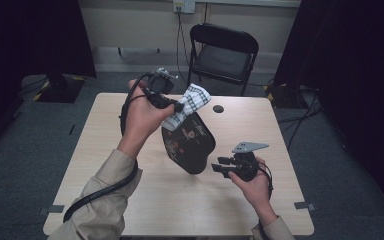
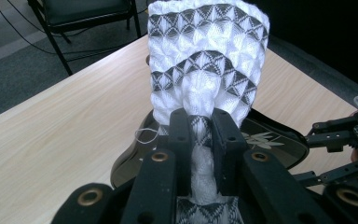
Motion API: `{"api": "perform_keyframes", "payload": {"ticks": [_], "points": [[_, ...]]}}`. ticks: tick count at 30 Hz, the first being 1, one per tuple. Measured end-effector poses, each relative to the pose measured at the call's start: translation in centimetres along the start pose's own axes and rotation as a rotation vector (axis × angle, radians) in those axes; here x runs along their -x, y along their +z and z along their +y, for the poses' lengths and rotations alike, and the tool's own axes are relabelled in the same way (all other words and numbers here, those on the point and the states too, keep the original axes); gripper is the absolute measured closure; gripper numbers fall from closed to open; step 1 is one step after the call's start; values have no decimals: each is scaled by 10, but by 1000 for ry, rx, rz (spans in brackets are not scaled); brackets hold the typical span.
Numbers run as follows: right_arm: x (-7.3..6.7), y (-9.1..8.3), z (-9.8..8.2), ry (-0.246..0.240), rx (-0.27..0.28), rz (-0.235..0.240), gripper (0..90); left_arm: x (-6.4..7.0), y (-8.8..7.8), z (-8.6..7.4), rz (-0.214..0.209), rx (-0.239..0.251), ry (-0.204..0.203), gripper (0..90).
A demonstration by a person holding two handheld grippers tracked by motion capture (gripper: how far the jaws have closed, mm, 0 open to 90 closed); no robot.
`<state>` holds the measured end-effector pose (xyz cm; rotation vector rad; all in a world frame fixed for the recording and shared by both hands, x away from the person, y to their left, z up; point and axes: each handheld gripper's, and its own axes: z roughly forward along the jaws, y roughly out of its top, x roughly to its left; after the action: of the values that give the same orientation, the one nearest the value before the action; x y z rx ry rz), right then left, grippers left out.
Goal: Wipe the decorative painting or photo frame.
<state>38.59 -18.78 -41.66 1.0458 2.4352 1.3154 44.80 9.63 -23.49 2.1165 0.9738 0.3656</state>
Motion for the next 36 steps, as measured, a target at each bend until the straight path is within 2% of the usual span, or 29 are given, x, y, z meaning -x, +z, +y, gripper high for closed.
{"api": "perform_keyframes", "payload": {"ticks": [13, 16, 22, 36], "points": [[-1, 0, 1, 3, -3, 3, 593, -24, 3, -11, 52, 11, -44, 802], [-1, 0, 1, 1, 0, 4, 593, -29, 8, -17, 65, 4, -58, 801], [-2, 2, 1, -5, -4, 8, 591, -36, 14, -26, 89, -22, -59, 801], [-6, 9, 1, -21, -13, 24, 594, -53, 33, -63, 98, -55, -122, 801]]}}
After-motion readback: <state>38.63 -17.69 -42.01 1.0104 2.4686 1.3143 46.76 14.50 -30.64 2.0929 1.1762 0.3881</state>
